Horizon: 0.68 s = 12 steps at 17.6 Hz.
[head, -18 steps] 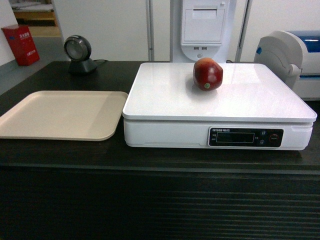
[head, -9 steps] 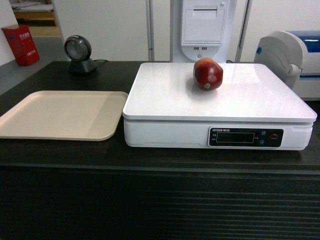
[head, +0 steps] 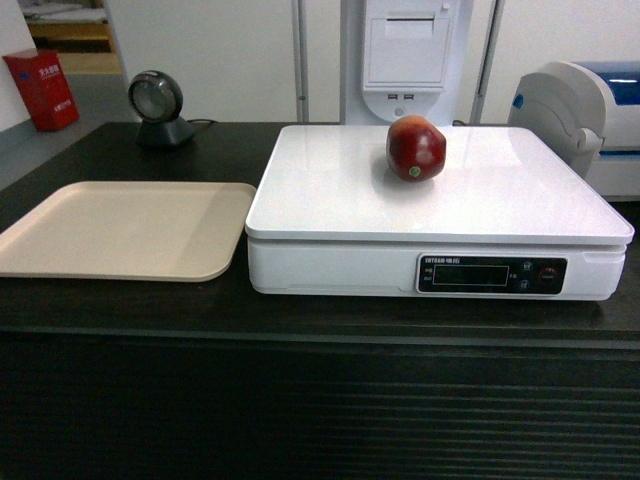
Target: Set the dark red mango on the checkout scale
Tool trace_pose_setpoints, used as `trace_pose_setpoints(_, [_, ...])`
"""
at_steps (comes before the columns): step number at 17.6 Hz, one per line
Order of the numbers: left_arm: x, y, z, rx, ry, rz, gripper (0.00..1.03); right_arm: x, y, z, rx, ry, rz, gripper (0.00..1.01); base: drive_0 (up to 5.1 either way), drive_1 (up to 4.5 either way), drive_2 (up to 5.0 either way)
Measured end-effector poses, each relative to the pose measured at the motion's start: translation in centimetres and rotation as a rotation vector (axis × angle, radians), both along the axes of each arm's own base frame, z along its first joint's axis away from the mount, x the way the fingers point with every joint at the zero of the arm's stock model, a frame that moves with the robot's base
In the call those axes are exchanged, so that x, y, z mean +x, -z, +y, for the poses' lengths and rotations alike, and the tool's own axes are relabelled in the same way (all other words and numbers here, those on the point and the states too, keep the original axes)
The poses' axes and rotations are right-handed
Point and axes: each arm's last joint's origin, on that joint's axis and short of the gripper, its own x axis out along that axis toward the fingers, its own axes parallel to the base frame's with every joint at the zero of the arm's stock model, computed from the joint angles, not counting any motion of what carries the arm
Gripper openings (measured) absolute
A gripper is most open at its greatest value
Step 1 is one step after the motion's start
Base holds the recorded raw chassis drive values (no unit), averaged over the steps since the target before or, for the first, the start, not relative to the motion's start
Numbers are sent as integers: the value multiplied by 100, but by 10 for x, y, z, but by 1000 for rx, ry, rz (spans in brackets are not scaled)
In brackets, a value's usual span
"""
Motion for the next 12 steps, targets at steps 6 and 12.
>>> trace_pose_setpoints(6, [0, 0, 0, 0, 0, 0, 98, 0, 0, 0, 0, 0, 0, 98, 0, 0, 0])
trace_pose_setpoints(12, [0, 0, 0, 0, 0, 0, 98, 0, 0, 0, 0, 0, 0, 98, 0, 0, 0])
